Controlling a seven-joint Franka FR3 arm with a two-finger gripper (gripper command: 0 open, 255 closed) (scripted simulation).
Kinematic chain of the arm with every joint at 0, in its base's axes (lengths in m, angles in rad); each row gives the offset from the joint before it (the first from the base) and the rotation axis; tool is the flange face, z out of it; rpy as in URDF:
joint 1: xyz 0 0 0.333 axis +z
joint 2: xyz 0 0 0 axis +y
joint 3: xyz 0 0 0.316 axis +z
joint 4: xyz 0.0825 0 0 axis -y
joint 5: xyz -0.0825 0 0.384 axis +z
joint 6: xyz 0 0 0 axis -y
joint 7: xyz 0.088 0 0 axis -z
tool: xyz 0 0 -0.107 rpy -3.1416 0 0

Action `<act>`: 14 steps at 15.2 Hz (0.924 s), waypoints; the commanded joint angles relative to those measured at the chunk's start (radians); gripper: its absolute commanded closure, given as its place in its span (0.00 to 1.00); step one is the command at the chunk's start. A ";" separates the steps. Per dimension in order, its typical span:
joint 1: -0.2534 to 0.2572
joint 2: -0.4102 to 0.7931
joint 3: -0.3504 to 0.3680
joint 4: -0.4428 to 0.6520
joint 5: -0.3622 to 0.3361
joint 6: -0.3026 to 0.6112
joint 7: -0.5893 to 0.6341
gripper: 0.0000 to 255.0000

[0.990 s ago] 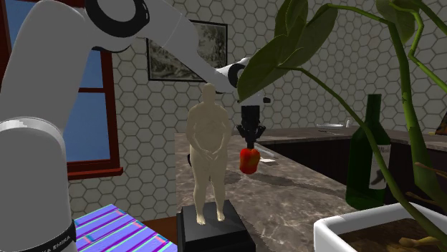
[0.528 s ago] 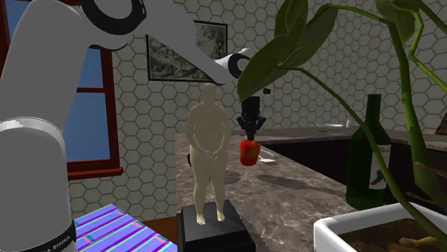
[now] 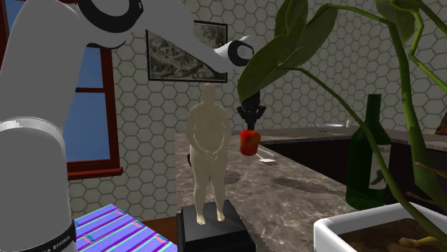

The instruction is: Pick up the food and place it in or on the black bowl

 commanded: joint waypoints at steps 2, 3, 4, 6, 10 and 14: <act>-0.001 -0.001 0.000 0.038 0.000 -0.039 -0.001 1.00; -0.001 -0.002 -0.001 0.051 0.000 -0.052 -0.001 1.00; -0.001 -0.002 -0.001 0.064 0.000 -0.066 -0.002 1.00; -0.001 -0.002 -0.001 0.091 0.000 -0.093 -0.003 1.00; -0.003 0.002 -0.002 0.150 0.001 -0.148 -0.005 1.00; -0.005 0.011 -0.002 0.216 0.002 -0.205 -0.007 1.00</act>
